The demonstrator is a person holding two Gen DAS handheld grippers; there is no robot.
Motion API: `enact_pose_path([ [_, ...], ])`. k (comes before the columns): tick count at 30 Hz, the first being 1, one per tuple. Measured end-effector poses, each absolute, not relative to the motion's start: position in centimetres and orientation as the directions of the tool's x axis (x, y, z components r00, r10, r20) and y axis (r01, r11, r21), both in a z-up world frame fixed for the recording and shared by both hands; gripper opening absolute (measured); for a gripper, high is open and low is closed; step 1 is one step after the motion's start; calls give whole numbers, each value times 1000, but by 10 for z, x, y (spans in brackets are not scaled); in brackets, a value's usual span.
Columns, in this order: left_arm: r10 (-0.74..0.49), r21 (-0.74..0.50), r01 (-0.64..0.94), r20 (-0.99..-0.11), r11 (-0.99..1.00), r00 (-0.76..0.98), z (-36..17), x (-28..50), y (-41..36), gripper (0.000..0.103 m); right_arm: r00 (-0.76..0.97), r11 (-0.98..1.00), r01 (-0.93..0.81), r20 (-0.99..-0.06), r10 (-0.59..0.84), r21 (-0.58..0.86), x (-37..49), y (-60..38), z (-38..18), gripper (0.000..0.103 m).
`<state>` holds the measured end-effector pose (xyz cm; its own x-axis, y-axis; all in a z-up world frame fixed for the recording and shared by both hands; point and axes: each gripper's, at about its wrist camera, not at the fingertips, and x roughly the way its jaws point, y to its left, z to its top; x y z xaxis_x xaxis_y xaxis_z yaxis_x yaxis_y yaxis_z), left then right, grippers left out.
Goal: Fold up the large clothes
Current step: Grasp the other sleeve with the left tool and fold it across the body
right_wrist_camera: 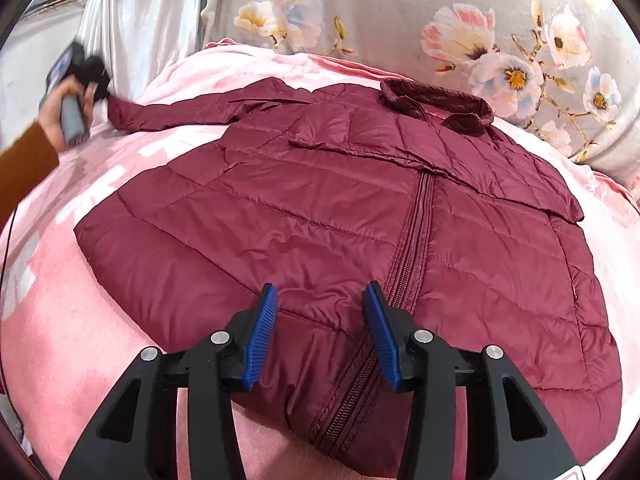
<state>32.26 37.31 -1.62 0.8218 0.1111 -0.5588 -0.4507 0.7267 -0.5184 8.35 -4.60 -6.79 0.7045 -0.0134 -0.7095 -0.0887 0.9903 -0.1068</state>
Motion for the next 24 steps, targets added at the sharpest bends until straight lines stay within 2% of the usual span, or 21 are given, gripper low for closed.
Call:
enact_pose_path([
  [4,7,-497,-250,-440,831,898,54,321,286,0,705,991,-89,-709,-10,-102,83,-47,-68,45],
  [6,-83,-464,-110,-377,879,923,90,316,223,0,707,992,-88,-707,-4,-94,83,-49,-67,45],
  [9,-214,-431,54,-331,901,919,120,308,145,0,712,994,-82,-702,5,-76,83,-52,-66,45],
  [12,-344,-391,205,-327,897,880,128,301,59,0,719,997,-71,-694,22,-42,82,-59,-64,45],
  [15,-433,-328,317,-386,890,815,112,292,-24,3,728,998,-63,-684,46,-1,81,-66,-62,45],
  [17,-457,-298,357,-416,885,786,97,289,-56,4,738,999,-41,-674,38,11,77,-71,-59,50],
  [18,-456,-268,371,-441,889,773,85,286,-73,10,745,999,-25,-666,36,27,73,-76,-56,52],
  [21,-468,-252,394,-473,884,746,65,276,-83,45,750,995,25,-660,42,92,58,-103,-46,53],
  [22,-474,-278,385,-469,880,745,57,272,-72,52,753,995,38,-657,36,97,56,-110,-42,53],
  [24,-472,-312,360,-469,879,746,50,272,-51,53,769,992,70,-639,15,107,55,-132,-29,55],
])
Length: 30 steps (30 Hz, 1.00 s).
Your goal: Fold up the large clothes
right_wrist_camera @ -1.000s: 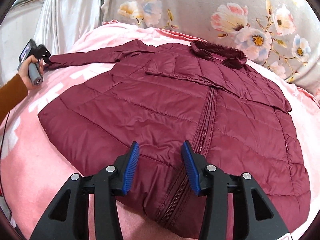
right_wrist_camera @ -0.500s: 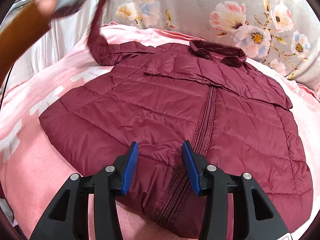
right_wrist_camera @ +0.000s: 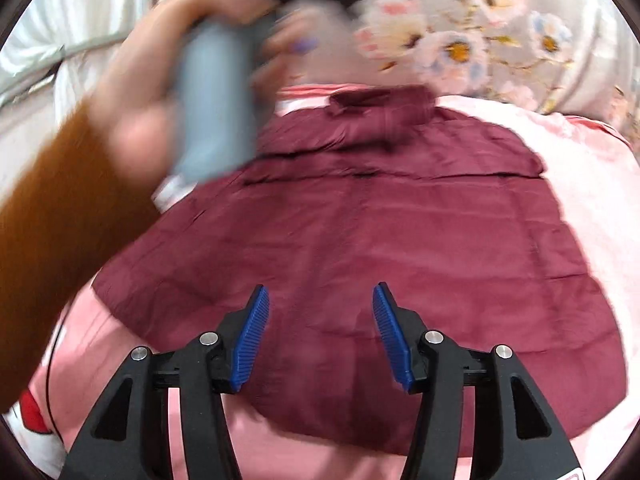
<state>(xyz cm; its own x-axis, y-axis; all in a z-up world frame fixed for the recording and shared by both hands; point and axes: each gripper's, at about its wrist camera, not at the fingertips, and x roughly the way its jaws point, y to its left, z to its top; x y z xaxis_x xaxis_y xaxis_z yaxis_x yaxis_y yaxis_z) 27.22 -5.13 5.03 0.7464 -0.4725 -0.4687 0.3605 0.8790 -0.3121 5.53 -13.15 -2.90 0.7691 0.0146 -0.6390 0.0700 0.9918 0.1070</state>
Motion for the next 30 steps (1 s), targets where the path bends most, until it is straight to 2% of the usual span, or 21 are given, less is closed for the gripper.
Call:
enact_pose_path([
  [2,-452,-349,308,-487,885,747,43,276,-25,54,792,986,108,-610,-8,128,65,-157,-14,61],
  [6,-440,-503,147,-532,851,723,14,297,41,54,814,970,181,-579,-54,164,104,-206,4,65],
  [10,-440,-647,-35,-556,761,705,-22,315,107,54,784,952,243,-615,-79,188,156,-241,-4,66],
  [13,-435,-708,-129,-555,694,709,-43,324,146,53,766,919,286,-641,-50,271,191,-262,-18,66],
  [20,-488,-802,-187,-511,568,708,-69,338,178,53,730,817,376,-683,30,437,244,-286,-50,66],
  [26,-531,-833,-208,-498,513,686,-83,356,171,53,729,822,358,-683,49,442,261,-278,-54,65],
  [27,-537,-838,-221,-499,500,680,-88,359,170,52,731,825,352,-681,53,443,263,-278,-53,62],
  [29,-547,-847,-242,-498,474,673,-96,364,170,52,728,833,336,-682,66,439,269,-276,-52,44],
  [30,-547,-848,-253,-501,466,671,-99,367,169,52,725,838,326,-684,75,437,272,-274,-51,29],
])
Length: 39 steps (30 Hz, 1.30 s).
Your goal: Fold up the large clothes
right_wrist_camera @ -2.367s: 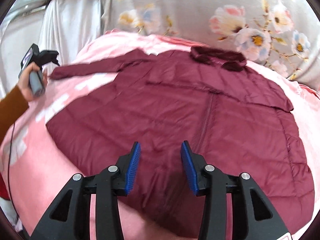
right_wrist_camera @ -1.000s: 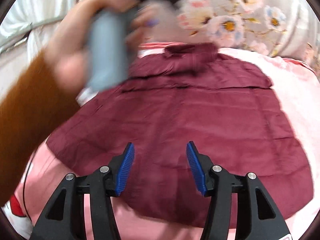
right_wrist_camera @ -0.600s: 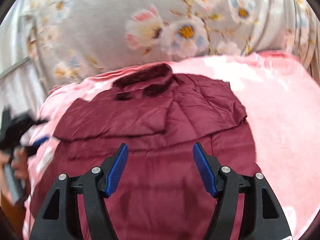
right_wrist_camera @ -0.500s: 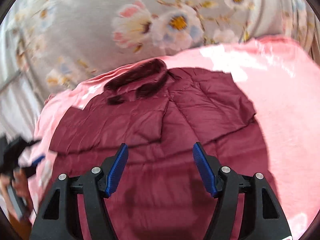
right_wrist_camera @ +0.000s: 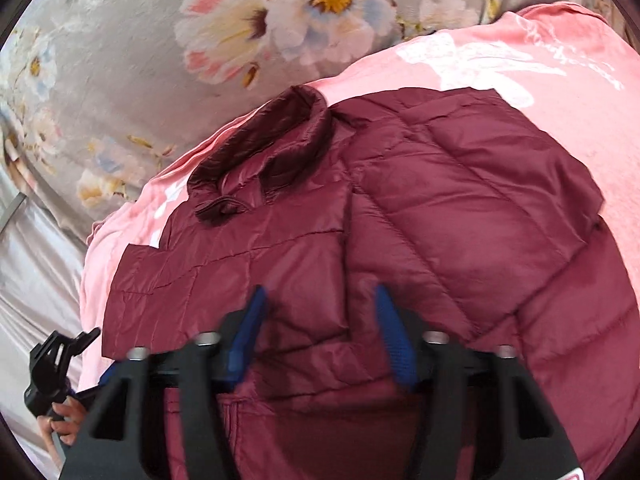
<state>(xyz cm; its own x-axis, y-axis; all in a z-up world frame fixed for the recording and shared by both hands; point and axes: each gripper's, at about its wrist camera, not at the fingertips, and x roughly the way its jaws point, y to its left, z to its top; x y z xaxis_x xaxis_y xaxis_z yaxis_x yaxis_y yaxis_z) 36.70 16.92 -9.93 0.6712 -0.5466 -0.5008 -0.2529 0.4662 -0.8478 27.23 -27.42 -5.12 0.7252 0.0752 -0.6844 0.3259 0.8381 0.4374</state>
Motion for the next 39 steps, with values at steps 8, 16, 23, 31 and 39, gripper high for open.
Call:
enact_pose_path([
  [8,-477,-797,-280,-559,535,678,-99,383,165,44,841,885,245,-541,10,397,257,-285,16,2],
  [16,-454,-734,-254,-613,629,647,-102,396,140,31,799,906,339,-586,-135,253,245,-316,19,2],
  [23,-348,-635,-256,-665,729,661,-101,391,135,12,708,906,388,-684,-174,172,247,-317,-35,2],
  [31,-235,-492,-230,-710,839,664,-102,389,119,4,644,915,394,-738,-203,92,256,-308,-60,1],
  [39,-165,-401,-217,-727,890,666,-100,386,109,3,596,923,384,-766,-240,10,264,-299,-66,2],
])
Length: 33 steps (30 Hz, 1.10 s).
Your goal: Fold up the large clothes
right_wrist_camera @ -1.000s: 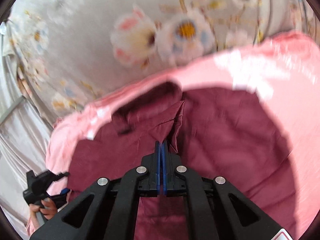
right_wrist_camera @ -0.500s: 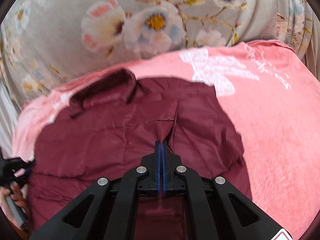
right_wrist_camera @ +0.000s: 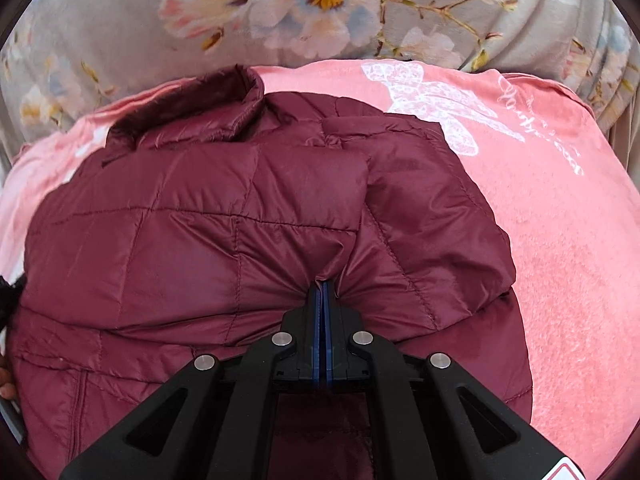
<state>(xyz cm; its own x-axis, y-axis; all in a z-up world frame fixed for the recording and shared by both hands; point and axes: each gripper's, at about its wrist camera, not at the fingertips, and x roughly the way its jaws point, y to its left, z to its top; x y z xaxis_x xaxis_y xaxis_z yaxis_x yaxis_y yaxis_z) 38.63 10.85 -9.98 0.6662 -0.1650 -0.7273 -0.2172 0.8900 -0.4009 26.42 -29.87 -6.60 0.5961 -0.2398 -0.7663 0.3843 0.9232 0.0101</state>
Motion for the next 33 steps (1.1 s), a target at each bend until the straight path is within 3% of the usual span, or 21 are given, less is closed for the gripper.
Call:
enact_pose_path([
  [5,-125,-322,-189,-744,928,657,-84,373,103,5,651,916,398,-720,-241,53,232,-298,-40,11],
  [7,-132,-329,-178,-733,927,667,-69,358,105,19,705,911,401,-666,-242,93,214,-295,-21,20],
  [10,-146,-368,-165,-683,915,715,-41,343,103,31,744,920,372,-631,-217,122,216,-285,-3,20],
  [16,-206,-344,-42,-652,938,730,-11,353,49,30,753,956,272,-643,-140,112,255,-252,-6,20],
  [23,-184,-268,-27,-726,963,663,-53,365,8,30,711,971,215,-699,-79,108,271,-222,-37,19],
  [33,-155,-204,-1,-742,979,652,-81,364,5,30,624,972,224,-777,-84,75,275,-218,-76,13],
])
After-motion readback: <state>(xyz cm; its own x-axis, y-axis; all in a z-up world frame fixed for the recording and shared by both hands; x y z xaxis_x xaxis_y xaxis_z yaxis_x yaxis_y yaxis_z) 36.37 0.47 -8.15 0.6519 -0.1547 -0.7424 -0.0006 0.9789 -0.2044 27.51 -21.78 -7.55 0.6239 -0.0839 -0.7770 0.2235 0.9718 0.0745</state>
